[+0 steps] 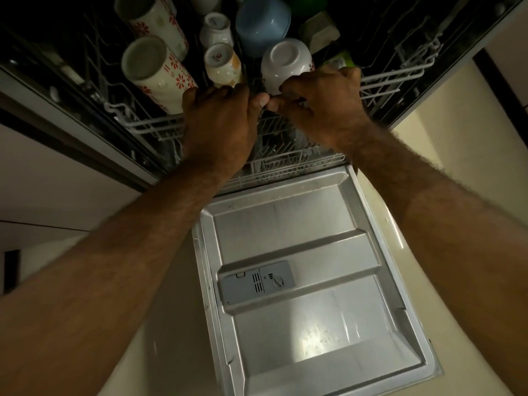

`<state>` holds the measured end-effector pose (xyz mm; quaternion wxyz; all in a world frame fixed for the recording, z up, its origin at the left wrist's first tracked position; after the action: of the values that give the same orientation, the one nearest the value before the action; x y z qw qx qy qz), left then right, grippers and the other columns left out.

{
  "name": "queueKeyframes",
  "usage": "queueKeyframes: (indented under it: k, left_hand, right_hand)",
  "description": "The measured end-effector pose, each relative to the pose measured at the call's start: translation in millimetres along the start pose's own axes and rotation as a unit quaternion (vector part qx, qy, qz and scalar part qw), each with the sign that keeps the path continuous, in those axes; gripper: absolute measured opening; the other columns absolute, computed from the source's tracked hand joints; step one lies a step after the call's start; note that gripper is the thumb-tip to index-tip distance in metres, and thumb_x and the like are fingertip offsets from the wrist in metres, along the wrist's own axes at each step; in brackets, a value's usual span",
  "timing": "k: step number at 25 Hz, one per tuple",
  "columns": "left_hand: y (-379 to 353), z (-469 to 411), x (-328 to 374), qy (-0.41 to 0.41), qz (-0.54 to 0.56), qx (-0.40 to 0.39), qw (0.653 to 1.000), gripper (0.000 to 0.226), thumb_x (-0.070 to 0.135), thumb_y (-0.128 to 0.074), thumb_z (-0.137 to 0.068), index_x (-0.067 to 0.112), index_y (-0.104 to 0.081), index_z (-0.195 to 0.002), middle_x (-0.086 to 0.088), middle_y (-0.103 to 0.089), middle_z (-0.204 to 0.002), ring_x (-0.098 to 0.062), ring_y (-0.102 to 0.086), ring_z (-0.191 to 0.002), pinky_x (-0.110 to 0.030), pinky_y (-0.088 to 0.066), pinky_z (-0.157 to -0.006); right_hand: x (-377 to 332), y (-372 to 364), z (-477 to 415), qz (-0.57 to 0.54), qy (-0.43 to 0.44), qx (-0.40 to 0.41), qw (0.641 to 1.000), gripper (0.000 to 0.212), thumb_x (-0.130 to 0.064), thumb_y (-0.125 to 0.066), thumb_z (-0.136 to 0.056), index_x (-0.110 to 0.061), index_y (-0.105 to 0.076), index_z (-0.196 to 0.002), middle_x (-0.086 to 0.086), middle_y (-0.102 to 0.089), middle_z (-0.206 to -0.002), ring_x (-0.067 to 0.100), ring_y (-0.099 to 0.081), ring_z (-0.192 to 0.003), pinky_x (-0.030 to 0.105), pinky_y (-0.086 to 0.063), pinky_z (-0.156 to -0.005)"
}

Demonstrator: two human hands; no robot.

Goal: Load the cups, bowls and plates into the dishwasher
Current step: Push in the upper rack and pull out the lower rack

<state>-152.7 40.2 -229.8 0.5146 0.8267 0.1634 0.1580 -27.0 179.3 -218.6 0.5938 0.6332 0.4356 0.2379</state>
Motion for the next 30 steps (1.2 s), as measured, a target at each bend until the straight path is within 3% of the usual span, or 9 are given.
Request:
queueKeyframes:
  k: [4, 6, 10, 12, 18, 22, 25, 27, 30]
  left_hand:
    - [1, 15, 0, -0.003, 0.033, -0.02, 0.999, 0.05, 0.05, -0.044, -0.101, 0.01, -0.062, -0.126, -0.015, -0.066, -0.123, -0.036, -0.056, -0.124, -0.051, -0.038, -0.107]
    - [4, 34, 6, 0.004, 0.044, -0.011, 0.999, 0.061, 0.051, -0.052, -0.097, 0.01, -0.054, -0.143, -0.017, -0.055, -0.144, -0.038, -0.043, -0.141, -0.056, -0.03, -0.117]
    - [11, 75, 25, 0.023, 0.142, 0.017, 0.989, 0.075, 0.04, -0.064, -0.094, 0.005, -0.038, -0.155, -0.023, -0.031, -0.162, -0.043, -0.023, -0.152, -0.058, -0.028, -0.121]
    - [4, 97, 33, 0.038, 0.18, 0.01, 0.983, 0.075, 0.033, -0.067, -0.094, 0.005, -0.035, -0.157, -0.023, -0.026, -0.164, -0.04, -0.023, -0.153, -0.057, -0.032, -0.119]
    - [-61, 148, 43, 0.091, 0.195, -0.099, 0.971, 0.078, 0.036, -0.063, -0.096, 0.012, -0.026, -0.161, -0.016, -0.022, -0.167, -0.032, -0.024, -0.154, -0.054, -0.031, -0.121]
    - [-117, 134, 32, 0.108, 0.133, -0.144, 0.975, 0.088, 0.034, -0.071, -0.092, 0.008, -0.023, -0.161, -0.019, -0.028, -0.164, -0.036, -0.03, -0.15, -0.05, -0.03, -0.121]
    - [-160, 108, 20, 0.118, 0.096, -0.221, 0.963, 0.095, 0.034, -0.074, -0.088, 0.008, -0.02, -0.161, -0.019, -0.028, -0.164, -0.037, -0.032, -0.149, -0.051, -0.032, -0.12]
    - [-182, 94, 13, 0.131, 0.096, -0.272, 0.949, 0.087, 0.032, -0.074, -0.087, 0.013, -0.027, -0.158, -0.018, -0.037, -0.158, -0.038, -0.04, -0.142, -0.052, -0.038, -0.114]
    - [-188, 88, 12, 0.146, 0.109, -0.272, 0.945, 0.061, 0.029, -0.072, -0.089, 0.015, -0.045, -0.142, -0.016, -0.055, -0.139, -0.037, -0.055, -0.126, -0.049, -0.049, -0.102]
  right_hand:
    - [-1, 4, 5, 0.027, 0.006, -0.011, 1.0, 0.059, -0.071, -0.043, -0.09, -0.032, -0.06, -0.131, -0.007, -0.064, -0.13, 0.022, -0.048, -0.131, 0.043, -0.022, -0.109]
    - [-2, 0, 15, 0.016, 0.003, 0.027, 0.999, 0.063, -0.065, -0.049, -0.089, -0.027, -0.056, -0.139, -0.004, -0.058, -0.141, 0.021, -0.042, -0.139, 0.043, -0.021, -0.114]
    - [-7, -16, 69, -0.038, -0.002, 0.197, 0.98, 0.056, -0.041, -0.064, -0.092, -0.017, -0.056, -0.142, 0.009, -0.047, -0.152, 0.029, -0.037, -0.146, 0.054, -0.031, -0.115]
    - [-10, -31, 104, -0.075, -0.005, 0.213, 0.974, 0.057, -0.03, -0.068, -0.091, -0.012, -0.054, -0.143, 0.015, -0.042, -0.155, 0.031, -0.035, -0.146, 0.055, -0.035, -0.111]
    - [17, -111, 140, -0.073, -0.032, 0.037, 0.996, 0.068, -0.023, -0.07, -0.087, -0.016, -0.044, -0.15, 0.011, -0.039, -0.157, 0.029, -0.034, -0.146, 0.052, -0.032, -0.114]
    - [29, -154, 104, -0.06, -0.033, -0.039, 0.997, 0.078, -0.026, -0.072, -0.084, -0.017, -0.036, -0.153, 0.008, -0.042, -0.154, 0.029, -0.038, -0.143, 0.053, -0.037, -0.114]
    - [36, -177, 66, -0.032, -0.035, -0.128, 0.991, 0.09, -0.027, -0.074, -0.081, -0.016, -0.026, -0.156, 0.009, -0.039, -0.156, 0.031, -0.034, -0.145, 0.051, -0.033, -0.117]
    - [37, -186, 51, -0.013, -0.026, -0.171, 0.985, 0.095, -0.027, -0.076, -0.08, -0.016, -0.023, -0.158, 0.01, -0.04, -0.155, 0.032, -0.035, -0.145, 0.049, -0.033, -0.118]
    - [37, -188, 49, -0.003, -0.026, -0.168, 0.985, 0.086, -0.022, -0.076, -0.081, -0.017, -0.031, -0.154, 0.009, -0.046, -0.15, 0.032, -0.041, -0.14, 0.045, -0.039, -0.114]
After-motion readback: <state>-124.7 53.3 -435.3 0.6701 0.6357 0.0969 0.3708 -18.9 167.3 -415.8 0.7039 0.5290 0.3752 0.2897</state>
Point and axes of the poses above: each hand's wrist, its own z-axis away from the middle knuckle, its own y-axis out of the back of the hand, x = y × z, the point moved 2 cm from there along -z, towards the middle knuckle
